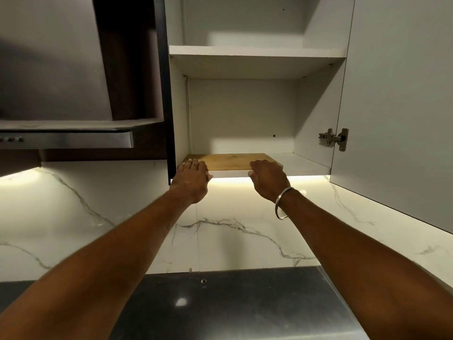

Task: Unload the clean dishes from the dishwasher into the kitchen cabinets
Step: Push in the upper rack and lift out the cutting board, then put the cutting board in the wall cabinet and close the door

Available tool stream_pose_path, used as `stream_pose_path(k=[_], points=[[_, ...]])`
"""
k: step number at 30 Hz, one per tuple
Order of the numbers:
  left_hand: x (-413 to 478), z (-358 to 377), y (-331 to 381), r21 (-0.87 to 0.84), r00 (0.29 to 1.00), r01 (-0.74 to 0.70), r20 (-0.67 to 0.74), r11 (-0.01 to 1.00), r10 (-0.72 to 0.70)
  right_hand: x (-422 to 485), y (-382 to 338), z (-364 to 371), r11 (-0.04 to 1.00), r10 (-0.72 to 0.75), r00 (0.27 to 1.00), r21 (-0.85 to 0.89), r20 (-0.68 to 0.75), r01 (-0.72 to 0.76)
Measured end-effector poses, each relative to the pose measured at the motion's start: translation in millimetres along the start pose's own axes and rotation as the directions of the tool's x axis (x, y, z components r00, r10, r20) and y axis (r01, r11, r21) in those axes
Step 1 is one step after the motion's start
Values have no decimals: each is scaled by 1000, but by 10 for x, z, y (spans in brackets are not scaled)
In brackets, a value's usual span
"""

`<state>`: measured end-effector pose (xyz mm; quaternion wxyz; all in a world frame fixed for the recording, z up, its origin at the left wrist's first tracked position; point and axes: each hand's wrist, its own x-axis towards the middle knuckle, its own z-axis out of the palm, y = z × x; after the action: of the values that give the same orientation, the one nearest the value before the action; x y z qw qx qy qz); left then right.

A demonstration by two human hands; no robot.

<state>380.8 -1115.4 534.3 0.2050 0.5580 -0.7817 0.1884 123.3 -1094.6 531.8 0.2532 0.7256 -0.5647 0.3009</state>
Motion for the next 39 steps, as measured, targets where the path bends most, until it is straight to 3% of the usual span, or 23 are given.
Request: stream_pose_path(k=[16,23,29,39], points=[[-1165,-726,289,-159,967,-160,-225,974,122,-940,-807,-958,999,6,993,-45,-118,-11],[-1923,-911,361,-233,939,-287,-262,929,224,-1751,-1468,-1424,970,133,983,-187,-125,-155],[-2725,-1007,533,-329,921,-377,-235,866,312,-2579,-1961,-1764,933,263,954,-212,-143,-289],[-4012,-1136,1120,-417,800,-598,-261,685,540,-4125,-2529,-2379,823,457,887,-344,-71,-452]])
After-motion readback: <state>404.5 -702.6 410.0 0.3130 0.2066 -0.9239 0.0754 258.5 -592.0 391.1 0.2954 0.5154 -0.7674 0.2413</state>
